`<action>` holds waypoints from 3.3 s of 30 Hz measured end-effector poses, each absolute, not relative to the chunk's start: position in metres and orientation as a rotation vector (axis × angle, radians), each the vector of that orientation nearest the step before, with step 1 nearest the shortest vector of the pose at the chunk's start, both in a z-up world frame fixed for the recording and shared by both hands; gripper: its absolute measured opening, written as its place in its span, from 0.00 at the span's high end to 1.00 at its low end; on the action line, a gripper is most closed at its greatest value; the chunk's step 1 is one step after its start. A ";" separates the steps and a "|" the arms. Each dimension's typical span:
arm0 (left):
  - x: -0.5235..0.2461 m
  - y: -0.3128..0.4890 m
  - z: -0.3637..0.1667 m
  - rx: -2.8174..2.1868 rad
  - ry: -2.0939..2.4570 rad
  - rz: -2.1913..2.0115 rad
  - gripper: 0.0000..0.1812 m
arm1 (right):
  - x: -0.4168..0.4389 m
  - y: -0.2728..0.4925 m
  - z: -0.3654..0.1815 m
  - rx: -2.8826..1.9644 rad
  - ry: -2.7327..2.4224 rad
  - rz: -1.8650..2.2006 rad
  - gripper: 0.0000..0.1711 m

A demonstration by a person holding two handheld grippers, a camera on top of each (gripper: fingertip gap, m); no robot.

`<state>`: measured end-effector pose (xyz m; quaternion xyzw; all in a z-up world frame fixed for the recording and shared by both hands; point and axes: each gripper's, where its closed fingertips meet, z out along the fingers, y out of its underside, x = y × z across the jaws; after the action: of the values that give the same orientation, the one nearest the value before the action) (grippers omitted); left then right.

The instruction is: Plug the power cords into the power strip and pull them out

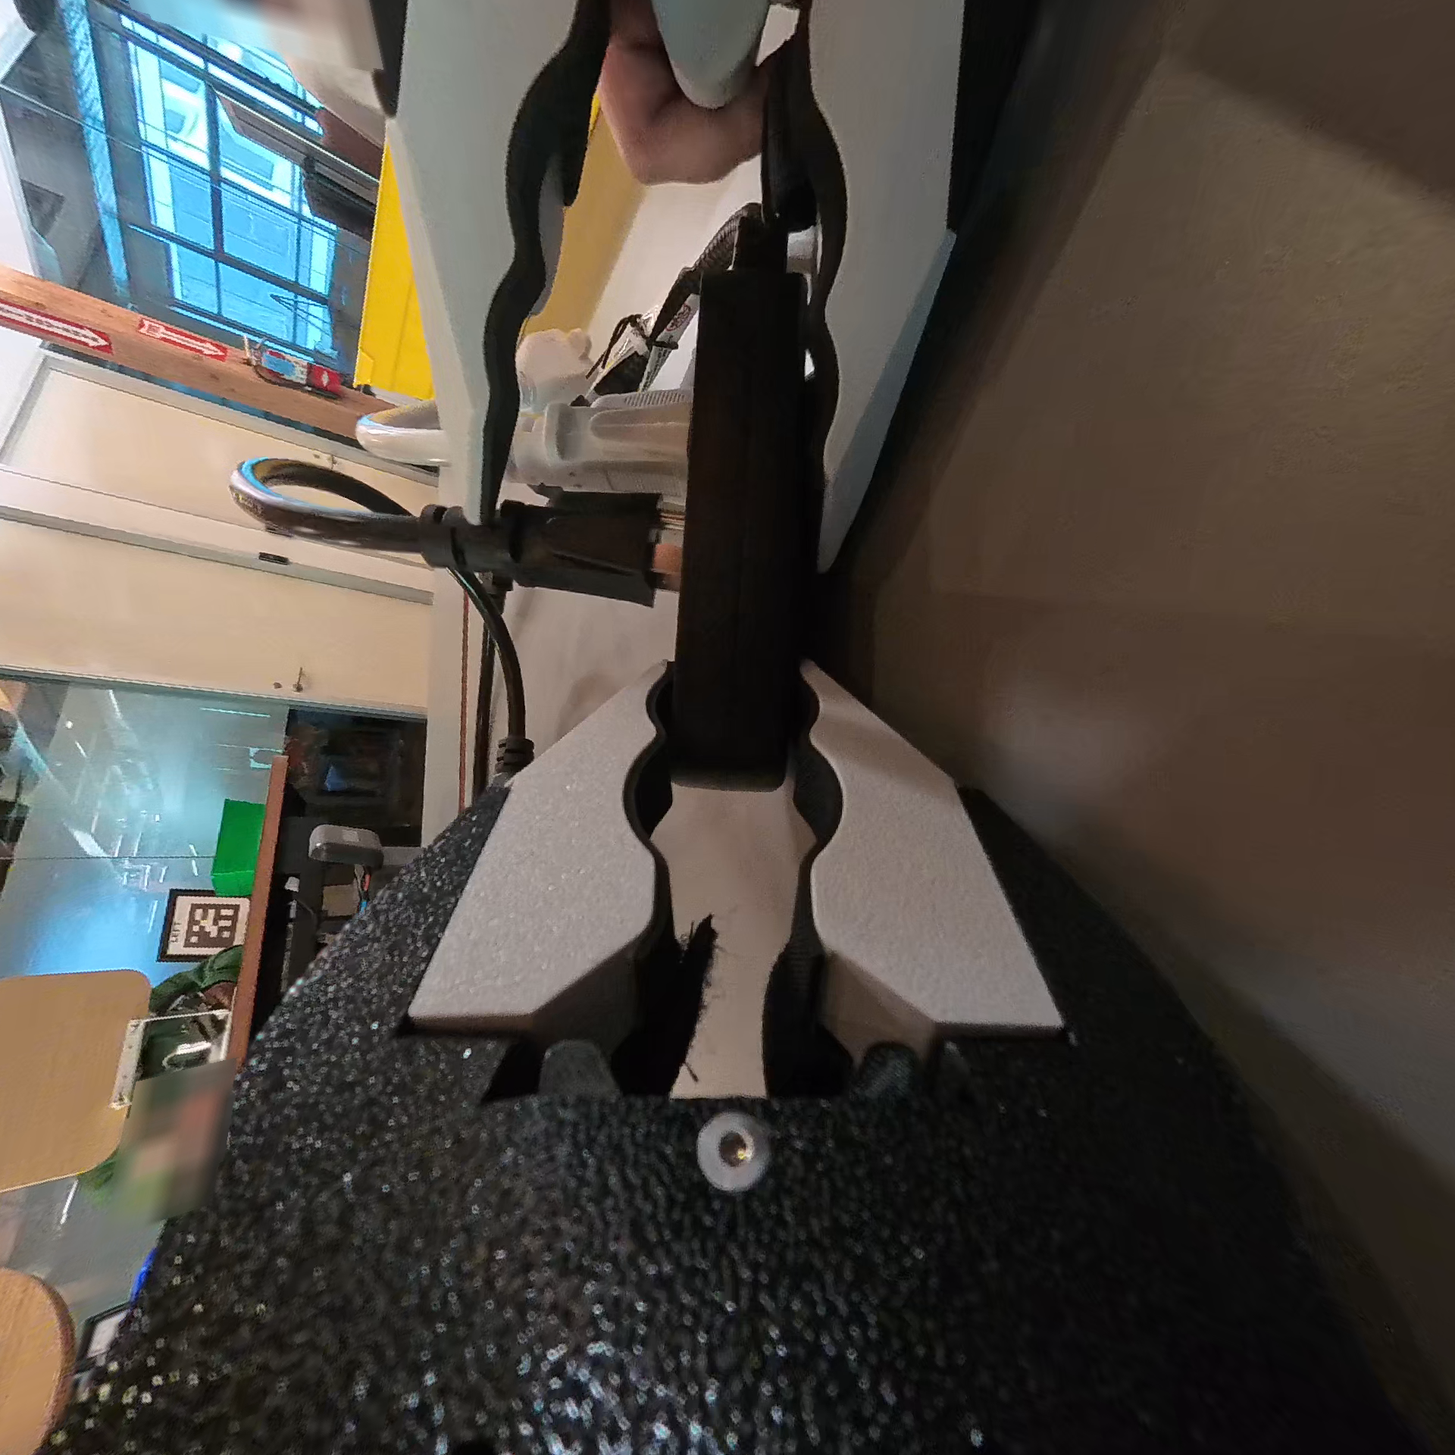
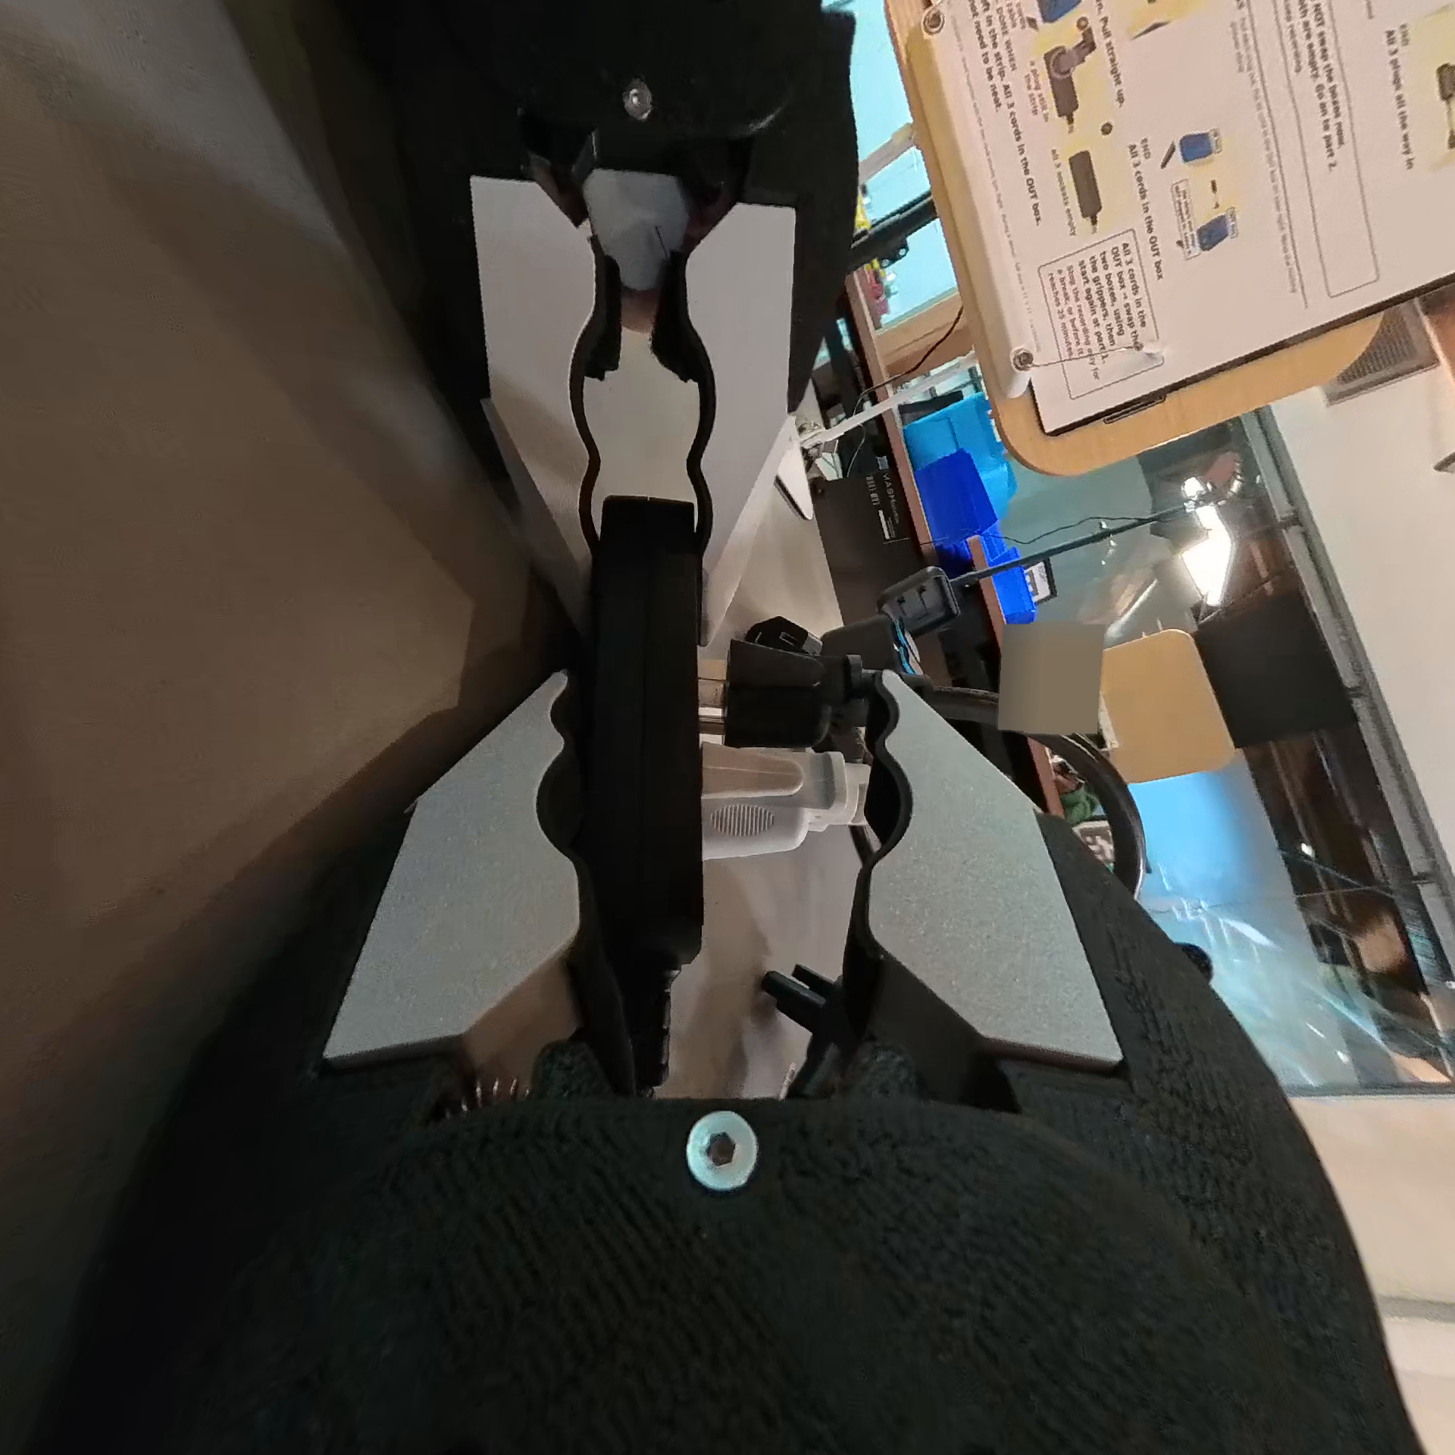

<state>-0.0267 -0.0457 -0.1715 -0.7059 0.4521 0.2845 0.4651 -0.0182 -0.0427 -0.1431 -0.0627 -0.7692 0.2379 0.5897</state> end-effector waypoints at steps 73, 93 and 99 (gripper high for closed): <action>-0.025 -0.045 -0.173 -1.784 1.082 0.570 0.86 | -0.026 -0.048 -0.144 -0.155 -1.851 0.630 0.61; -0.022 -0.042 -0.169 -1.740 1.047 0.595 0.86 | -0.006 -0.039 -0.121 -0.264 -1.772 0.812 0.56; -0.024 -0.034 -0.167 -1.668 1.083 0.736 0.86 | -0.002 -0.003 -0.079 -0.752 -1.574 1.250 0.74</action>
<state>-0.0237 -0.0345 -0.1668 -0.6863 0.4457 0.3029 0.4885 -0.0018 -0.0029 -0.0788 -0.3077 -0.6445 0.5117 0.4776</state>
